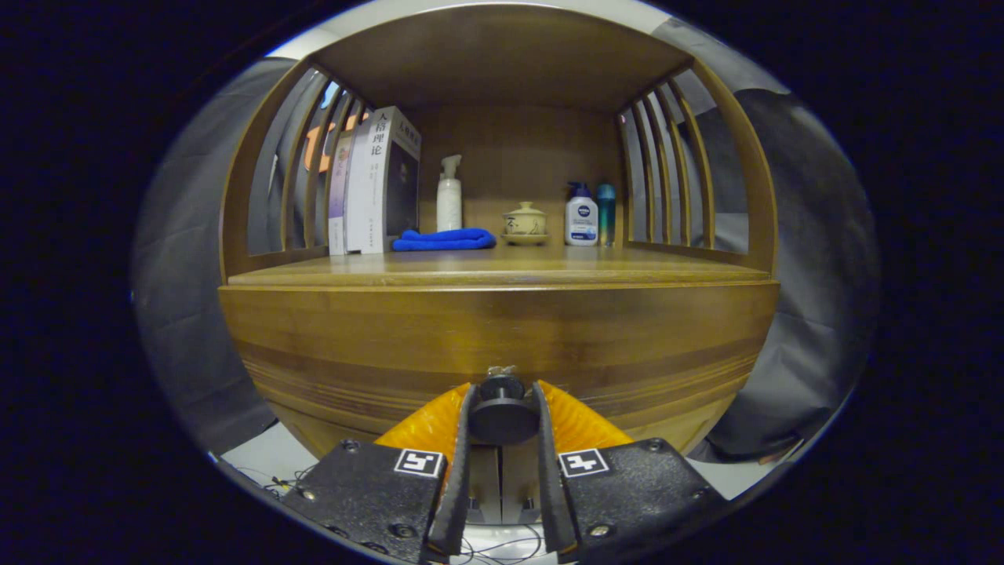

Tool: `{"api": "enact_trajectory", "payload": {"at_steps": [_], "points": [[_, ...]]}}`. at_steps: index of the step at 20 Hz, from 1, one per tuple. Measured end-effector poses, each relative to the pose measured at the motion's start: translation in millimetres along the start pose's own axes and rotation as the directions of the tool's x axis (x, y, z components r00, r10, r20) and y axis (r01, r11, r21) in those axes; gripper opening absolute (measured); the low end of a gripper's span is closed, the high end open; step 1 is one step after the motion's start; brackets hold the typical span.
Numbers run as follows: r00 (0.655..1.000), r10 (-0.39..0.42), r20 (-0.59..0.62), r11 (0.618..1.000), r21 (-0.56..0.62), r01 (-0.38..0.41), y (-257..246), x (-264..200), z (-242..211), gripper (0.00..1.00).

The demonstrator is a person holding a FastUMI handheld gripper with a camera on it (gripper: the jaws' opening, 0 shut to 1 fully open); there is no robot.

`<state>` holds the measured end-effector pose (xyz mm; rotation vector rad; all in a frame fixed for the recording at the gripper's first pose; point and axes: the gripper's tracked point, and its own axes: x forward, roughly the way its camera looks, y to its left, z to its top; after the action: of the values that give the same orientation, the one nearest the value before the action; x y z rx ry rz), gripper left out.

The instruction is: Pull open the drawer, take out the items inside it, and place them on the countertop above the cabinet.

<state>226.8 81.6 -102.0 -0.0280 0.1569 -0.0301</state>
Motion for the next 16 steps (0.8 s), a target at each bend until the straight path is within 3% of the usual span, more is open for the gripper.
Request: {"api": "enact_trajectory", "payload": {"at_steps": [8, 16], "points": [[1.000, 0.006, -0.015, 1.000, -0.008, -0.006, 0, -7, -3, 0.36], [1.000, 0.007, -0.012, 1.000, -0.020, -0.007, -1, -52, -14, 0.35]]}}
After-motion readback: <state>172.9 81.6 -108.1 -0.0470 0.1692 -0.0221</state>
